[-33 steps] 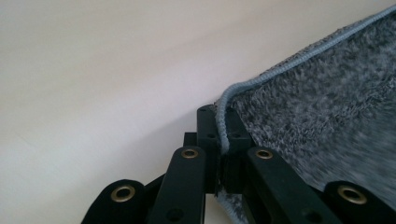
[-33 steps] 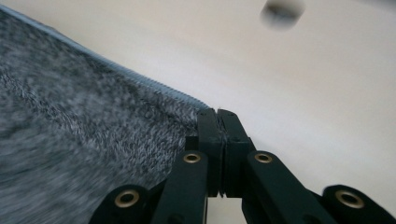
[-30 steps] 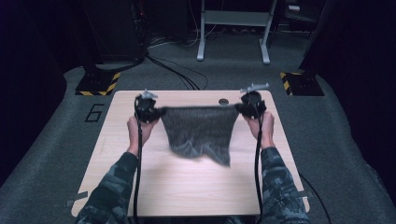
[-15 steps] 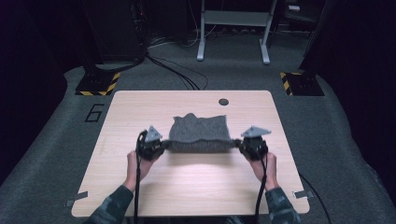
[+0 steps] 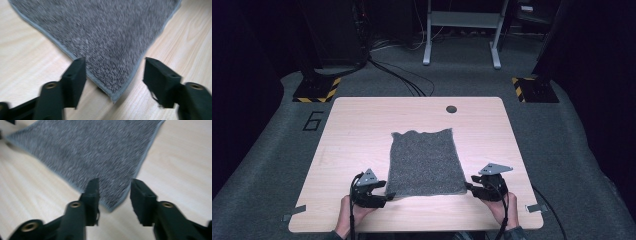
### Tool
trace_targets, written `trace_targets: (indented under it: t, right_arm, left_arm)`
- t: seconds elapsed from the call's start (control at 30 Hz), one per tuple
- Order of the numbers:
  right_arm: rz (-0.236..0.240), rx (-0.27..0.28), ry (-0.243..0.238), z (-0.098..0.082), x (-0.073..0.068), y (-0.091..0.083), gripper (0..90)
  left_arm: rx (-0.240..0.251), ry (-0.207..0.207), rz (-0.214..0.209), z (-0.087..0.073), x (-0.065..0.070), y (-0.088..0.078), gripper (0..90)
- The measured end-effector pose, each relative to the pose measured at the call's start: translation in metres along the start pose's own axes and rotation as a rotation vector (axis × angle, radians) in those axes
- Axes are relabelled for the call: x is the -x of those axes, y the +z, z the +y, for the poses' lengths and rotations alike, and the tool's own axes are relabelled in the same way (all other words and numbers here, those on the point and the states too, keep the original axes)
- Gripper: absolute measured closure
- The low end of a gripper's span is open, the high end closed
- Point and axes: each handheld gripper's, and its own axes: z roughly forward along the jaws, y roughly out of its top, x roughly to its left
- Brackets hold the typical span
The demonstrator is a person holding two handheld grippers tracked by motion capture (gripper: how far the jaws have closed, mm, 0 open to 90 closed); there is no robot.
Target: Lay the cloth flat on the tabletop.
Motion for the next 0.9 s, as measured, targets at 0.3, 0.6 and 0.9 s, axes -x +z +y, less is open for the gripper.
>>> trace_targets:
  t: [0.3, 0.6, 0.9]
  right_arm:
    - [-0.018, 0.002, -0.052, 0.048, 0.021, 0.050, 27.1]
    - [0.011, -0.109, -0.071, 0.060, 0.014, 0.122, 17.9]
    - [-0.015, -0.130, -0.052, 0.052, 0.016, 0.125, 13.6]
  left_arm:
    - [0.034, -0.027, 0.069, 0.050, -0.030, 0.021, 19.7]
    - [-0.100, -0.041, 0.060, 0.059, -0.038, 0.082, 18.7]
    - [-0.106, -0.021, 0.096, 0.057, -0.040, 0.092, 17.9]
